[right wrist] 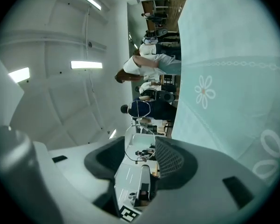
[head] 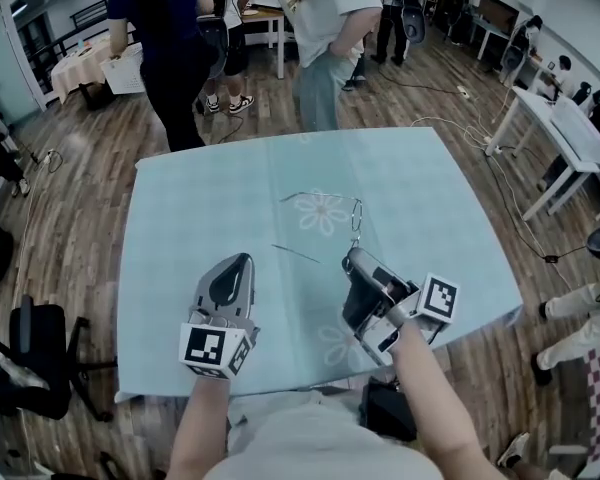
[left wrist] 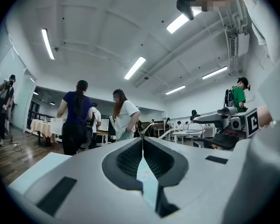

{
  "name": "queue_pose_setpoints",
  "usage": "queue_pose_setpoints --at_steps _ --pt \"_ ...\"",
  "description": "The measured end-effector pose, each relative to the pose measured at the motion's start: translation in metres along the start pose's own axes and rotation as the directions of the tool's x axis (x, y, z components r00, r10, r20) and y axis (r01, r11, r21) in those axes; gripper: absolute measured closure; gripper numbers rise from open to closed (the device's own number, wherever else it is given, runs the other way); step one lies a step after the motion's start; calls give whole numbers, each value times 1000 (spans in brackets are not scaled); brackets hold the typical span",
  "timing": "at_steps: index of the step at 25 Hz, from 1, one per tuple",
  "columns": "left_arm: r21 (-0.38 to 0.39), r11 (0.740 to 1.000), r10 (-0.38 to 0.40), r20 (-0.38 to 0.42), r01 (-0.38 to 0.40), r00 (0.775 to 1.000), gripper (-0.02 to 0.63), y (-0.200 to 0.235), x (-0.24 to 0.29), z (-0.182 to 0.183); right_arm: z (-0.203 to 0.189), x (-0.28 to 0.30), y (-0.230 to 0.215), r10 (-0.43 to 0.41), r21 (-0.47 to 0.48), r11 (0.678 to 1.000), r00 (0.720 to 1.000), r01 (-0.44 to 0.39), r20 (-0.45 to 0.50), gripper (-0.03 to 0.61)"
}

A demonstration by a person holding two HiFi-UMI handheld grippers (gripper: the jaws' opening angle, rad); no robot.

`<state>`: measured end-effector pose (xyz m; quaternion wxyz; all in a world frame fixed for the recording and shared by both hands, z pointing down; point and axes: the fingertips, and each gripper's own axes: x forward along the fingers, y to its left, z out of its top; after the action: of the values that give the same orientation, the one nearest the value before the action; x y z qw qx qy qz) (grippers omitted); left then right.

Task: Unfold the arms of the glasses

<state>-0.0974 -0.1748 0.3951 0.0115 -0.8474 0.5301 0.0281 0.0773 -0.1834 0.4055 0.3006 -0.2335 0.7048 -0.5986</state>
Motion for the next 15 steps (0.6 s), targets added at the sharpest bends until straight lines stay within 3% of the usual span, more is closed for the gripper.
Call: queue_pose_setpoints --at_steps 7,15 --pt "51 998 25 -17 -25 1000 606 -9 -3 5 -9 7 0 -35 -27 999 997 36 65 370" --pt "69 997 36 2 -36 999 606 -21 -4 13 -7 13 6 10 -46 999 984 -2 178 370"
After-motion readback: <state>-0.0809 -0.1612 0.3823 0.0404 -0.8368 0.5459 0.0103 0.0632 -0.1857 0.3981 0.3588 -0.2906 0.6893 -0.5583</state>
